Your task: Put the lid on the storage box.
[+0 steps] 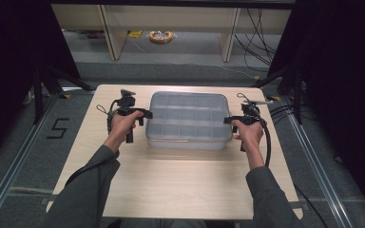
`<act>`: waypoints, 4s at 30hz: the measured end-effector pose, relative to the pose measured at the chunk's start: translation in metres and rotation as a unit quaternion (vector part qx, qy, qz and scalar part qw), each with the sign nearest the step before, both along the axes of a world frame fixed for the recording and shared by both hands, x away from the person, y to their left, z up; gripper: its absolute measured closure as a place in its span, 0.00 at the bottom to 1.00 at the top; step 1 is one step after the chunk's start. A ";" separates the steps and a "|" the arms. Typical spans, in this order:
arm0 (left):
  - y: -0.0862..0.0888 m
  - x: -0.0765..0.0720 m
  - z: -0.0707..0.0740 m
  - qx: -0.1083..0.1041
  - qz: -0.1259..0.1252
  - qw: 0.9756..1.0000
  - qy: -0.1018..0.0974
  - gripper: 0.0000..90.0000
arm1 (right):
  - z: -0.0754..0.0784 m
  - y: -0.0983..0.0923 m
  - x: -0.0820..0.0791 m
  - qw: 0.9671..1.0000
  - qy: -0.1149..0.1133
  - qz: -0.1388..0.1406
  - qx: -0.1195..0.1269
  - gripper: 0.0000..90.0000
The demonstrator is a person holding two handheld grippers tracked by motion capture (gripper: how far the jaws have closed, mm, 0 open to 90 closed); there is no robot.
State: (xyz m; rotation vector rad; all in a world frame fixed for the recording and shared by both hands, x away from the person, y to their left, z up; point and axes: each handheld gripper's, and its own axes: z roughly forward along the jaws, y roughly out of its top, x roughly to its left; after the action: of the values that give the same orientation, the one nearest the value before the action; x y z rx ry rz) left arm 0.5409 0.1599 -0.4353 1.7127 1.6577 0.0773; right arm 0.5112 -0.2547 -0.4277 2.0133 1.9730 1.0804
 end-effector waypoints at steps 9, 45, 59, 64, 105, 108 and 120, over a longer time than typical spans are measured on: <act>-0.013 0.001 -0.001 -0.008 -0.012 1.000 0.005 0.52 | 0.001 0.016 0.000 0.999 0.018 -0.023 0.023 0.59; -0.004 0.006 0.005 -0.028 0.023 0.999 -0.011 0.53 | 0.011 0.024 0.007 0.998 0.011 0.038 -0.051 0.44; -0.008 0.007 0.001 -0.029 0.022 0.999 0.004 0.52 | 0.010 0.031 0.007 0.991 -0.008 0.059 -0.121 0.54; -0.007 0.006 0.003 -0.021 0.031 0.999 -0.018 0.55 | 0.013 0.038 0.006 0.993 -0.002 0.048 -0.108 0.53; -0.011 0.002 -0.002 -0.018 0.012 1.000 -0.002 0.52 | 0.005 0.025 0.012 0.999 0.031 -0.009 0.007 0.51; -0.012 0.003 -0.001 -0.015 0.012 1.000 -0.003 0.52 | 0.003 0.022 0.014 1.000 0.021 0.000 -0.022 0.50; -0.011 0.004 -0.001 -0.016 0.014 1.000 -0.004 0.48 | 0.004 0.029 0.013 0.999 0.018 0.013 -0.030 0.43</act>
State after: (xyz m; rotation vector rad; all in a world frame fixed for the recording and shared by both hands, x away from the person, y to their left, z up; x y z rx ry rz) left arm 0.5449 0.1488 -0.4359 1.6630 1.6692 0.0710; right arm 0.5242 -0.2255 -0.4240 1.9962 2.0304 0.9846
